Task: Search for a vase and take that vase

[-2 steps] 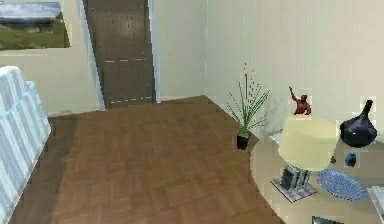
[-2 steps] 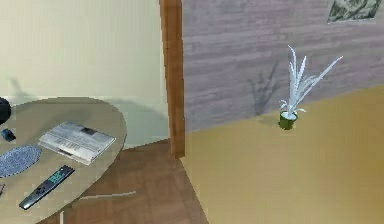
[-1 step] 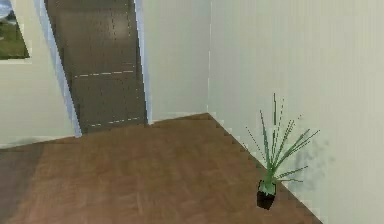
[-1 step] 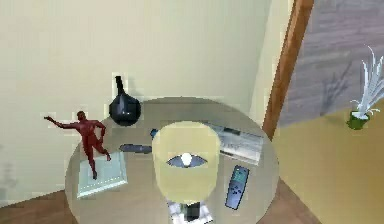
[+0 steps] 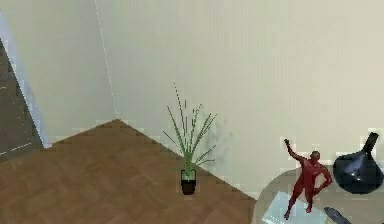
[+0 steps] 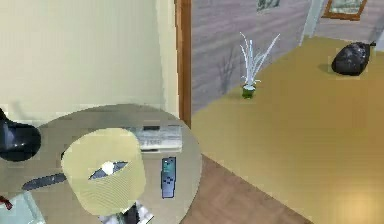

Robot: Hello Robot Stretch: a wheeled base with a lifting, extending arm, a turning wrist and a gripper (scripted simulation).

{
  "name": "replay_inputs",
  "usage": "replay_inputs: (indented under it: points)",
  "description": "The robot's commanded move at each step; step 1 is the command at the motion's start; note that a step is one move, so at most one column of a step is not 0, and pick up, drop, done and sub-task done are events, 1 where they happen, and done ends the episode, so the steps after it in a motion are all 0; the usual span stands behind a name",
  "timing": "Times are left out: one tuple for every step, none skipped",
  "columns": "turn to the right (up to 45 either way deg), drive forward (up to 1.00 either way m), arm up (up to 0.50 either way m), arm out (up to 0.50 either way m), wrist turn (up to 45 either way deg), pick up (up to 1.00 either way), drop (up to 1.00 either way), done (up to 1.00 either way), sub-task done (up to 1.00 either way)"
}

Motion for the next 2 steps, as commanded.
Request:
replay_inputs:
  points:
    - [0.0,0.70,0.00,0.00,0.0,0.00,0.00,0.00,0.00]
    - [33.0,0.00,0.00,0.00,0.0,0.00,0.00,0.00,0.00]
